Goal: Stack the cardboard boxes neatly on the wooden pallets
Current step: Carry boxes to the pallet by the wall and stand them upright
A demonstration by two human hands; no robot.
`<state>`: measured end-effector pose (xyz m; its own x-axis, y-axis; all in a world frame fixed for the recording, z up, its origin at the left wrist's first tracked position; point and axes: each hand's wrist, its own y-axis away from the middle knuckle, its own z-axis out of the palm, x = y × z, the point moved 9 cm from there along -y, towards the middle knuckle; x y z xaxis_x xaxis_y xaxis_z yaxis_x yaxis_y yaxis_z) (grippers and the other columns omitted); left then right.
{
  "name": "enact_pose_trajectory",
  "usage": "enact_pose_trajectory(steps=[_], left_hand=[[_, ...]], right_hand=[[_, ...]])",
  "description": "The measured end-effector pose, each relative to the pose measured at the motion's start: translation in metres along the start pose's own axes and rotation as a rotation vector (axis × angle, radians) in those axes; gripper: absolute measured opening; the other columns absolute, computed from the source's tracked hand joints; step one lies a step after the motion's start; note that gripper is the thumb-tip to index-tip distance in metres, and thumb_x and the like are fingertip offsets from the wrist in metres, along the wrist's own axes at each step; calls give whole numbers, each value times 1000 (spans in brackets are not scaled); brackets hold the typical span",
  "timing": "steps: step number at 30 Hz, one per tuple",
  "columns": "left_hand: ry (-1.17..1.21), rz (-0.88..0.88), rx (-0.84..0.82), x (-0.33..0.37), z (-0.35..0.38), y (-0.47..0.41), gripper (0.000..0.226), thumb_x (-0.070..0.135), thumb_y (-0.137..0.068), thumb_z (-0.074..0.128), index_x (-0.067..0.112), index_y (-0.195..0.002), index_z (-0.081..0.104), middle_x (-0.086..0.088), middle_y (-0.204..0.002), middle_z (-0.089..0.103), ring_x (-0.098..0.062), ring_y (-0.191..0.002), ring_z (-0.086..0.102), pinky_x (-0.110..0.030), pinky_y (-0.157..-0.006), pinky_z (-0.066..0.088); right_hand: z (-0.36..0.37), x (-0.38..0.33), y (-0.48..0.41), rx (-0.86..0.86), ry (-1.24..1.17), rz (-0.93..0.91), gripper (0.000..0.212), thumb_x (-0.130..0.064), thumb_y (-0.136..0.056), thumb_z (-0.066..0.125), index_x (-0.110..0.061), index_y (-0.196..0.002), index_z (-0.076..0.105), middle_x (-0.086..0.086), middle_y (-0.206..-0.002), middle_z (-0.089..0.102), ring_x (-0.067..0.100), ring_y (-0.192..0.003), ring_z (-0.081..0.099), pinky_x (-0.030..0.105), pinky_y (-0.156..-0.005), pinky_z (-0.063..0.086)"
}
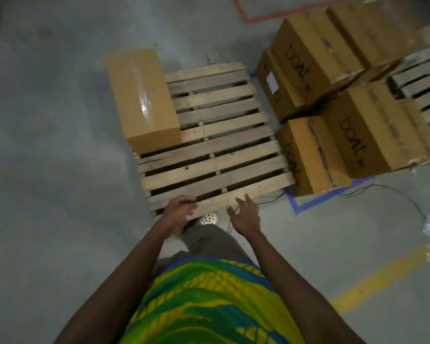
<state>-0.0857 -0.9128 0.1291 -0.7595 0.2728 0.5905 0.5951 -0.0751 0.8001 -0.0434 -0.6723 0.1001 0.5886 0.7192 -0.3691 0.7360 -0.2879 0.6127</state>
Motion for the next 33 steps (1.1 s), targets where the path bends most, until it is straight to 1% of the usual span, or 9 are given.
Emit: enact_pose_trajectory(steps=[2,6,9,12,15,19,22,29,33], left_hand=[[35,15,-8,-11,10,13,9,20,-91,72,25,-98,71,-6,-100,72,-22,-91,66,-29,-69,47],[134,63,15,-38,34,51,14,16,-89,73,22,-102,71,-7,-100,73,-23,-87,65,-29,-69,45],[178,79,10,-75,56,84,20,13,-87,75,19,-105,72,-6,-88,73,-19,-76,64,-26,-61,45],[191,67,17,-111,73,117,25,14,-83,78,17,-107,74,-4,-82,75,-20,-73,65,-27,-63,49],[203,72,40,-124,96,149,14,9,-89,69,19,-99,73,-4,-83,73,-20,-72,65,-23,-57,50],[158,128,-11,-122,142,176,12,14,-92,67,19,-101,73,-9,-99,76,-26,-85,68,-35,-73,51],[95,162,-42,-108,183,181,18,16,-91,69,16,-109,72,-10,-105,75,-24,-86,68,-36,-76,50],[-140,254,-217,-61,339,180,34,27,-90,72,17,-123,68,-5,-111,73,-23,-98,68,-33,-74,51],[-194,246,-296,-47,468,181,30,23,-93,68,16,-122,67,-8,-113,74,-26,-98,70,-37,-78,53]], right_hand=[[3,6,12,-4,-16,-21,58,-54,-100,51,-23,-149,49,4,-167,22,30,-152,18,49,-118,25],[6,15,44,41,-35,-125,54,-50,-100,55,-19,-144,55,11,-160,36,28,-150,27,37,-118,20],[15,30,82,45,-96,-179,50,-47,-100,56,-17,-141,57,11,-159,38,27,-150,26,35,-118,19],[28,56,126,2,-118,-210,46,-42,-101,58,-15,-138,60,12,-157,41,23,-151,27,32,-118,16],[24,96,156,-12,-136,-190,44,-42,-99,60,-15,-134,64,13,-155,45,22,-150,29,30,-117,18],[-18,145,176,74,-237,-137,40,-42,-100,60,-15,-129,67,15,-150,49,24,-147,34,35,-119,22],[-46,178,185,139,-307,-121,39,-42,-101,59,-16,-128,67,14,-147,52,25,-143,38,36,-119,25],[-95,287,203,134,-398,-78,41,-43,-100,60,-16,-130,67,8,-144,56,21,-146,37,36,-120,23],[-155,389,209,147,-411,-2,40,-42,-100,61,-15,-130,67,5,-139,62,20,-137,49,33,-115,31]])
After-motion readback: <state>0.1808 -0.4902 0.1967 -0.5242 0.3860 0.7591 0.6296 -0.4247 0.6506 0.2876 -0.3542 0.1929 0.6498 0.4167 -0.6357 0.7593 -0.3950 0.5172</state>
